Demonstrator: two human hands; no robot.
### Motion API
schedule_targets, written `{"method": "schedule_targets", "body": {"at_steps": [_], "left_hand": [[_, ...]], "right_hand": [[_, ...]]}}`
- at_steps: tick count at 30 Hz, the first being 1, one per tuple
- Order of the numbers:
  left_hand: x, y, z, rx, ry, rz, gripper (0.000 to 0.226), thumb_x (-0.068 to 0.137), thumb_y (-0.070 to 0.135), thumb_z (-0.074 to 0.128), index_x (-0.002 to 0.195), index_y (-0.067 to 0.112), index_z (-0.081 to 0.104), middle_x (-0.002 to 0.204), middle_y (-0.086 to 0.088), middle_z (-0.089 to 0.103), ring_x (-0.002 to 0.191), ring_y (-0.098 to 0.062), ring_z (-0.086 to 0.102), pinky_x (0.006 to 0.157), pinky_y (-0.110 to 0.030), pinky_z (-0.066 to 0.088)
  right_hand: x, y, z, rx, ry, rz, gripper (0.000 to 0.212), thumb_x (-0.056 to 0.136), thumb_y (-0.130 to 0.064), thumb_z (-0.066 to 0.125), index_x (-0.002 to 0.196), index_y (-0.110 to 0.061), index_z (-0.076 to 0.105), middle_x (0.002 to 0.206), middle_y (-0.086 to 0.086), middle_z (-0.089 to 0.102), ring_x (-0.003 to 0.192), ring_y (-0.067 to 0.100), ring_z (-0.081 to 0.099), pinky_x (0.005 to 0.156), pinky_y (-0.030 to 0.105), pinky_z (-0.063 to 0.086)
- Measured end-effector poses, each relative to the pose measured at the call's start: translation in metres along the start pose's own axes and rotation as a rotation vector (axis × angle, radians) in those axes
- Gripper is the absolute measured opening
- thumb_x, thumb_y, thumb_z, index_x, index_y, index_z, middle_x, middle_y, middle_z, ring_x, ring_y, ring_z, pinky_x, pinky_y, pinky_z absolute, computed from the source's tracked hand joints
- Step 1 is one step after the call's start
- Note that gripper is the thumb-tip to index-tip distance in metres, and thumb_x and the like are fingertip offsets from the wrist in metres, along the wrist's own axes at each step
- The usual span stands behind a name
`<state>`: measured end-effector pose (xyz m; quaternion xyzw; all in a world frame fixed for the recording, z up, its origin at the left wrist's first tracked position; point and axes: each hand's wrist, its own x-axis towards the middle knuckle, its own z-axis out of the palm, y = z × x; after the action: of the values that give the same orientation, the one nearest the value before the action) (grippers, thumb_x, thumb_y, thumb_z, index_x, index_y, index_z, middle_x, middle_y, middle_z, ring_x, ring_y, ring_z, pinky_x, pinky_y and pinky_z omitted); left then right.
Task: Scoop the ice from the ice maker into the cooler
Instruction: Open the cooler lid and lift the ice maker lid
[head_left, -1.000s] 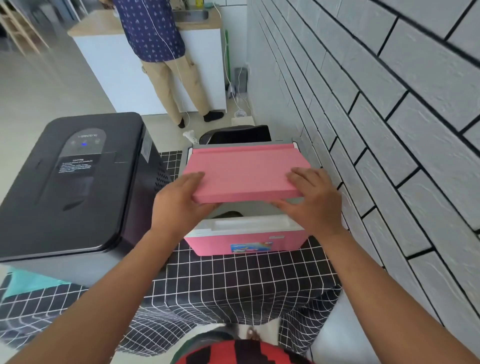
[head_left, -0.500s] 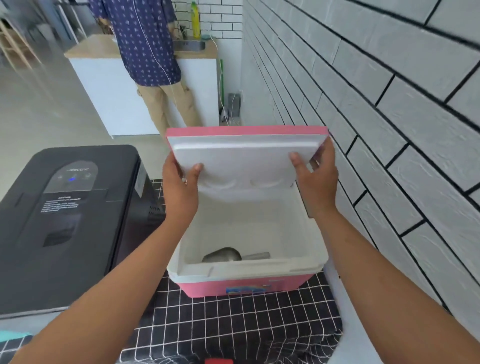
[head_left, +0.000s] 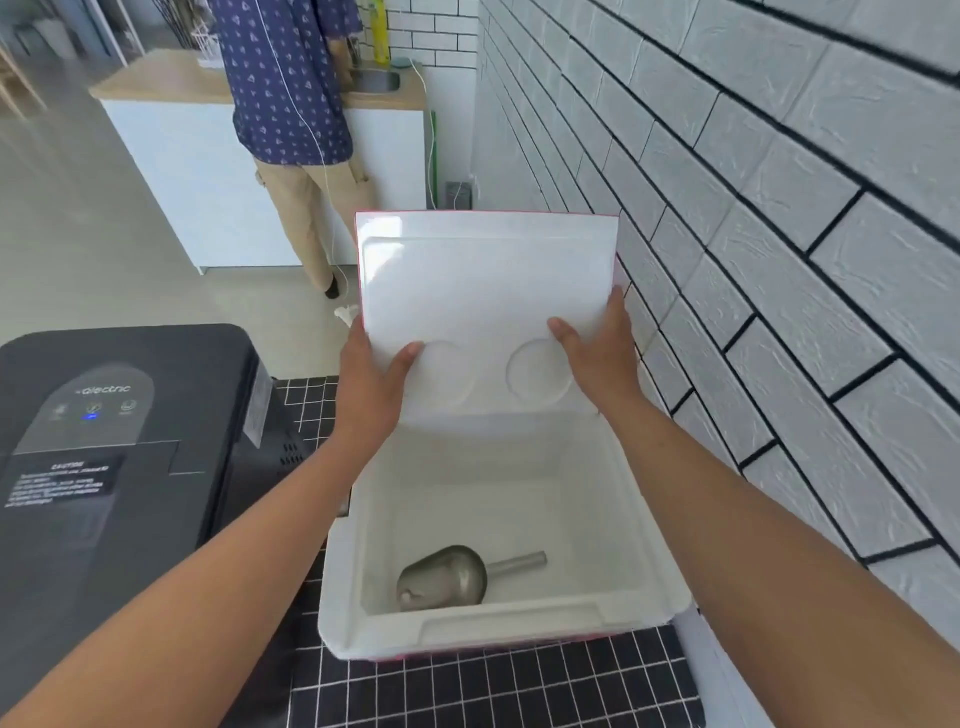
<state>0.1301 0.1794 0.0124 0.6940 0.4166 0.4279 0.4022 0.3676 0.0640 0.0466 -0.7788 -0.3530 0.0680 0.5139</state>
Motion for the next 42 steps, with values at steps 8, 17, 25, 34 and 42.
{"method": "schedule_targets", "body": {"at_steps": [8, 17, 25, 34, 42], "left_hand": [[0.016, -0.022, 0.015, 0.282, -0.068, -0.174, 0.083, 0.091, 0.054, 0.058, 0.153, 0.020, 0.016, 0.133, -0.017, 0.044, 0.119, -0.036, 0.049, 0.097, -0.049, 0.045], [0.020, -0.030, 0.027, 0.712, -0.167, -0.257, 0.069, 0.103, 0.045, 0.033, 0.154, 0.005, 0.011, 0.139, -0.026, 0.043, 0.121, -0.043, 0.049, 0.095, -0.049, 0.042], [0.020, -0.019, 0.022, 0.745, -0.248, -0.297, 0.064, 0.102, 0.043, 0.037, 0.150, 0.003, 0.021, 0.133, -0.024, 0.048, 0.118, -0.043, 0.051, 0.092, -0.047, 0.044], [-0.057, 0.037, -0.051, 0.385, -0.071, -0.039, 0.039, 0.096, 0.029, 0.054, 0.131, 0.012, 0.055, 0.132, -0.009, 0.057, 0.120, -0.026, 0.052, 0.091, -0.029, 0.038], [-0.166, 0.039, -0.209, 0.659, 0.212, 0.120, 0.028, 0.094, 0.021, 0.057, 0.118, 0.014, 0.068, 0.115, -0.003, 0.067, 0.107, -0.023, 0.060, 0.095, -0.034, 0.046]], "right_hand": [[0.032, 0.020, 0.030, -0.196, -0.138, 0.142, 0.089, 0.083, -0.045, 0.065, 0.147, -0.007, 0.017, 0.138, 0.018, 0.037, 0.128, 0.034, 0.036, 0.106, 0.048, 0.033], [-0.005, 0.050, 0.040, -0.616, -0.285, 0.023, 0.075, 0.094, -0.052, 0.042, 0.151, -0.011, 0.016, 0.158, 0.014, 0.007, 0.141, 0.032, 0.015, 0.112, 0.043, 0.020], [-0.058, 0.044, 0.014, -0.692, -0.274, -0.149, 0.061, 0.098, -0.042, 0.040, 0.147, -0.008, 0.030, 0.157, 0.012, 0.018, 0.144, 0.027, 0.016, 0.116, 0.041, 0.013], [-0.129, -0.018, 0.028, -0.464, -0.296, -0.314, 0.059, 0.093, -0.030, 0.052, 0.146, -0.013, 0.033, 0.154, 0.003, 0.029, 0.142, 0.018, 0.024, 0.116, 0.042, 0.020], [-0.231, -0.098, 0.101, -0.177, -0.415, -0.453, 0.054, 0.090, -0.026, 0.059, 0.141, -0.022, 0.040, 0.149, -0.003, 0.038, 0.137, 0.016, 0.034, 0.114, 0.038, 0.029]]}}
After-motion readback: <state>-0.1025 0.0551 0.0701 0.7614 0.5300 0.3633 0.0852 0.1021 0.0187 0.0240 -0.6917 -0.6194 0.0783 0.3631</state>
